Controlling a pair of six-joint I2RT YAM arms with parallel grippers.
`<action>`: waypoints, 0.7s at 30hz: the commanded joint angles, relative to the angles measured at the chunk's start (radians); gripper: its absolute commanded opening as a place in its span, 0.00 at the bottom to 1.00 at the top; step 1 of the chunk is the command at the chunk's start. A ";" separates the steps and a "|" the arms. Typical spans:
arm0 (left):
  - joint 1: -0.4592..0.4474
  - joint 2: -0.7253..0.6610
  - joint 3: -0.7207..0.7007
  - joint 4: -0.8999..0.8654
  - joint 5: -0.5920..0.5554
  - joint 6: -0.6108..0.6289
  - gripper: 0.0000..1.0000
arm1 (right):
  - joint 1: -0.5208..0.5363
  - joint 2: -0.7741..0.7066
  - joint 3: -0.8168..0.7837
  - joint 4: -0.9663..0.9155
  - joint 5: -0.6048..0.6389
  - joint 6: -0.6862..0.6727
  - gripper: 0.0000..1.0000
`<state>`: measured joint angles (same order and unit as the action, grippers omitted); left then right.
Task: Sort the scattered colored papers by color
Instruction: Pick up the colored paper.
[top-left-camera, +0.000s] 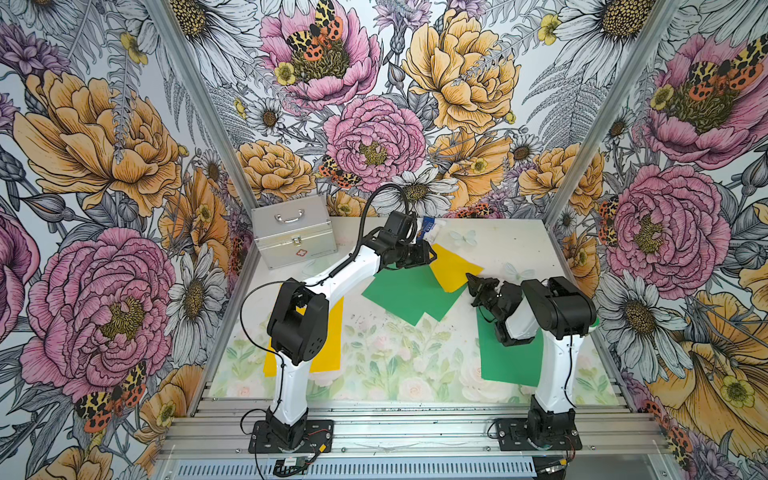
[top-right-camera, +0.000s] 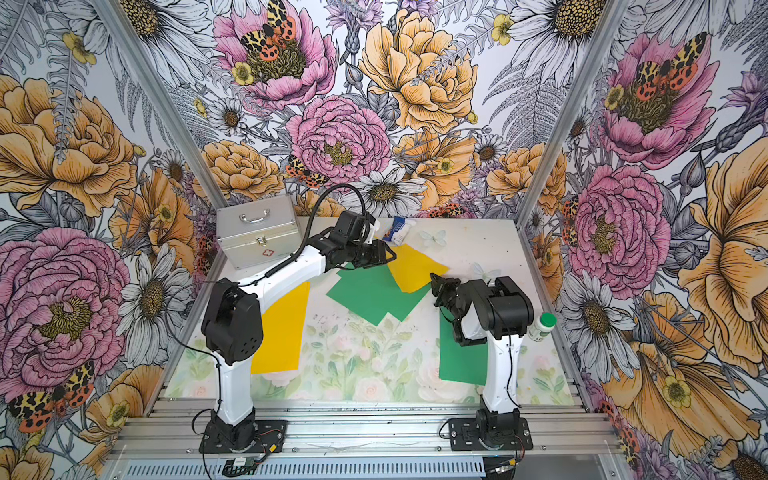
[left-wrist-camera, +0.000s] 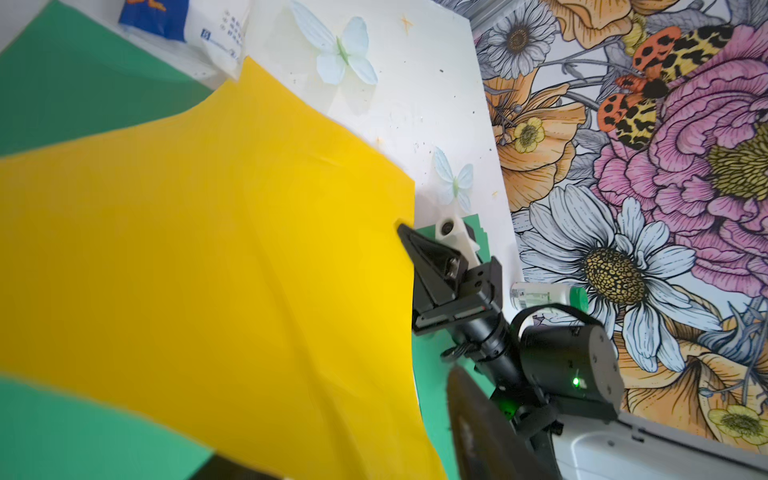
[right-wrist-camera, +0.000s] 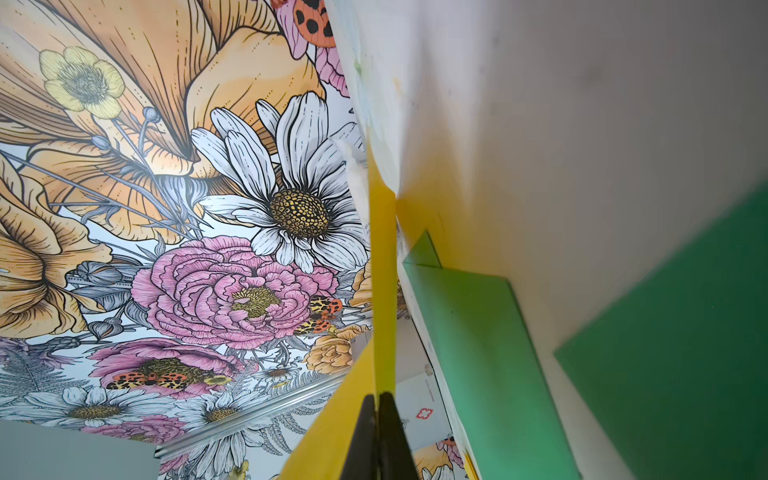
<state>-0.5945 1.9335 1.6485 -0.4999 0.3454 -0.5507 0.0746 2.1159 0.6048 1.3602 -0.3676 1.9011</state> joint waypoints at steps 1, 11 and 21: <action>0.032 -0.175 -0.091 0.010 -0.062 0.031 0.98 | -0.012 -0.015 0.055 -0.079 -0.070 -0.102 0.00; 0.196 -0.587 -0.481 0.000 -0.138 0.003 0.98 | -0.005 -0.302 0.440 -1.084 -0.069 -0.777 0.00; 0.340 -0.818 -0.663 -0.046 -0.134 -0.005 0.98 | 0.121 -0.294 1.013 -1.747 -0.060 -1.448 0.00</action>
<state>-0.2756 1.1629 1.0107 -0.5289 0.2298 -0.5503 0.1436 1.8267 1.5532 -0.1081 -0.4091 0.7223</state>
